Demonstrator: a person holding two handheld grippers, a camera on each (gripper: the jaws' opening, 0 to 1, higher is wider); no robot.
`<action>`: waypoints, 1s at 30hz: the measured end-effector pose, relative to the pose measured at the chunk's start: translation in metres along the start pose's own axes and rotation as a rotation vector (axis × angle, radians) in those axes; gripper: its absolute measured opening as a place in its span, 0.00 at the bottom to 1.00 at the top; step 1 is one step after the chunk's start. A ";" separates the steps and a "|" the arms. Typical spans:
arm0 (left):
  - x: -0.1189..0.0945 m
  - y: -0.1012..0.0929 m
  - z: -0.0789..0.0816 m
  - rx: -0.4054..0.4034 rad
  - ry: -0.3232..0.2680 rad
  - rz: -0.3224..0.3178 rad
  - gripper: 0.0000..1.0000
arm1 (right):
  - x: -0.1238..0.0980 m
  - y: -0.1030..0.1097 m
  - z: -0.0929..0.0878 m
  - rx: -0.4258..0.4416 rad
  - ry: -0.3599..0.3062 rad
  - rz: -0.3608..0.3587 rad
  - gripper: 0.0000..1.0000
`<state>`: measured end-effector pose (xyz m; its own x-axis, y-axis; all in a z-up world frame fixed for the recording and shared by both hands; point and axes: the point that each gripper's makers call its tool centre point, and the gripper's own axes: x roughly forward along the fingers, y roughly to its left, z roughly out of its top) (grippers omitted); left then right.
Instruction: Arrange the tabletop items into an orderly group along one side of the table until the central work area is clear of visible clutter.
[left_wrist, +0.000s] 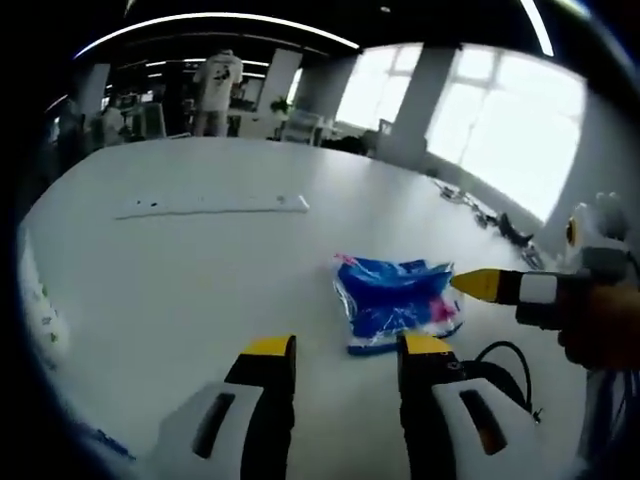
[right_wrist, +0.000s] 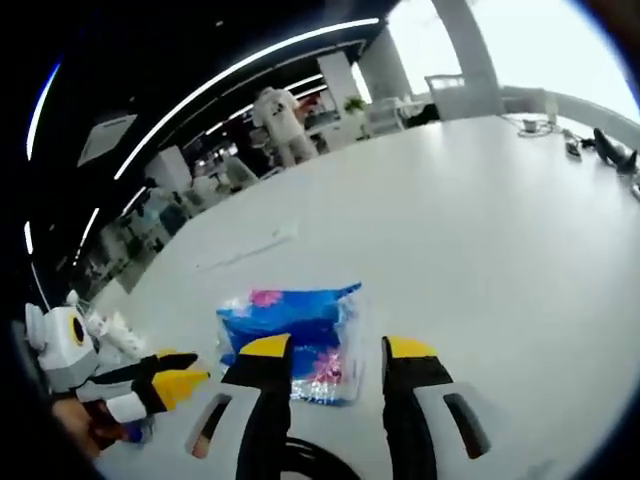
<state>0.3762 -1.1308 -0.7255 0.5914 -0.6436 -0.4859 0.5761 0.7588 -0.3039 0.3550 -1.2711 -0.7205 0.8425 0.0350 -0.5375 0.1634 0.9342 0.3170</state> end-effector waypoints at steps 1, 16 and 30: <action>0.001 -0.003 0.002 0.007 -0.001 -0.017 0.36 | 0.000 0.000 0.000 -0.014 0.002 0.000 0.27; 0.025 -0.003 -0.007 -0.048 0.027 -0.016 0.24 | 0.006 -0.007 -0.012 -0.027 0.040 0.022 0.12; 0.018 -0.010 -0.002 0.007 -0.012 -0.010 0.01 | 0.013 -0.002 0.002 -0.080 0.010 0.061 0.00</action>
<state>0.3802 -1.1497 -0.7332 0.5919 -0.6526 -0.4730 0.5860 0.7514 -0.3034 0.3669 -1.2735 -0.7268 0.8444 0.0958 -0.5270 0.0699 0.9557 0.2858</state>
